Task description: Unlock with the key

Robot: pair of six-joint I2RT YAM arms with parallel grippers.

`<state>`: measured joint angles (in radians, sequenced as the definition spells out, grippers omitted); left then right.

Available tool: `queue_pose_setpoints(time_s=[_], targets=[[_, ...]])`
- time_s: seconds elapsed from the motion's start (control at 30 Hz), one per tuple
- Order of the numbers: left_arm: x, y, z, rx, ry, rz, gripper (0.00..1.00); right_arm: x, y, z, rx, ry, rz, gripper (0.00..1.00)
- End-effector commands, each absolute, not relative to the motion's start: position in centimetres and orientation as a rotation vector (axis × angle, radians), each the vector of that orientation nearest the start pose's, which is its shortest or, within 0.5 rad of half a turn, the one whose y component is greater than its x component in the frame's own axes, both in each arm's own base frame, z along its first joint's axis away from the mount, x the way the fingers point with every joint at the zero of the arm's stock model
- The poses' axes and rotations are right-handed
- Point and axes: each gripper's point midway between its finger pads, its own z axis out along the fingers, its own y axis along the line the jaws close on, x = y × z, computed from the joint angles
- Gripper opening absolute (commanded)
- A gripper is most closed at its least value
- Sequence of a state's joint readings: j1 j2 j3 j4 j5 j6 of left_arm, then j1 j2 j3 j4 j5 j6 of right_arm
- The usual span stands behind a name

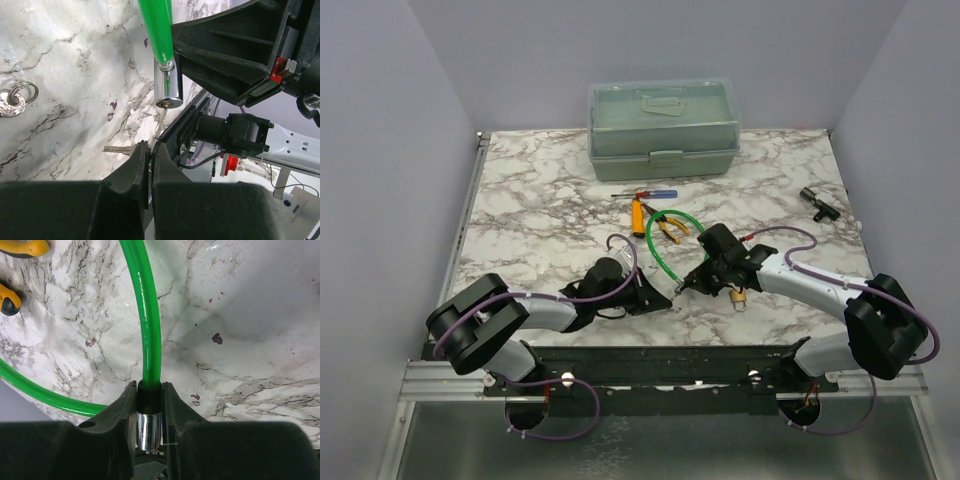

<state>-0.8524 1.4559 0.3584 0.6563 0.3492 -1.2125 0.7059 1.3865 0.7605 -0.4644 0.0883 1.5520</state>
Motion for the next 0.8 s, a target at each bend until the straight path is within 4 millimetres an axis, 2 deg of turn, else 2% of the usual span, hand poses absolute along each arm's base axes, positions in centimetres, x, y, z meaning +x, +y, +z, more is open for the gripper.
queue_pose_setpoints(time_s=[0.0,0.17,0.4,0.77], targets=[[16.5,-32.6,8.2,-0.174,2.35,-1.514,0.0,23.0,23.1,6.4,1.164,2.51,0.62,0.0],[16.5,-32.4,7.9,-0.183,2.353,-1.503,0.0,23.0,23.1,6.5,1.163,2.51,0.621,0.0],[16.7,-32.7,9.0,-0.144,2.316,-1.521,0.0,22.9,23.2,6.4,1.163,2.515,0.625,0.0],[16.8,-33.0,8.3,-0.142,2.338,-1.508,0.0,23.0,23.2,6.6,1.161,2.514,0.633,0.0]])
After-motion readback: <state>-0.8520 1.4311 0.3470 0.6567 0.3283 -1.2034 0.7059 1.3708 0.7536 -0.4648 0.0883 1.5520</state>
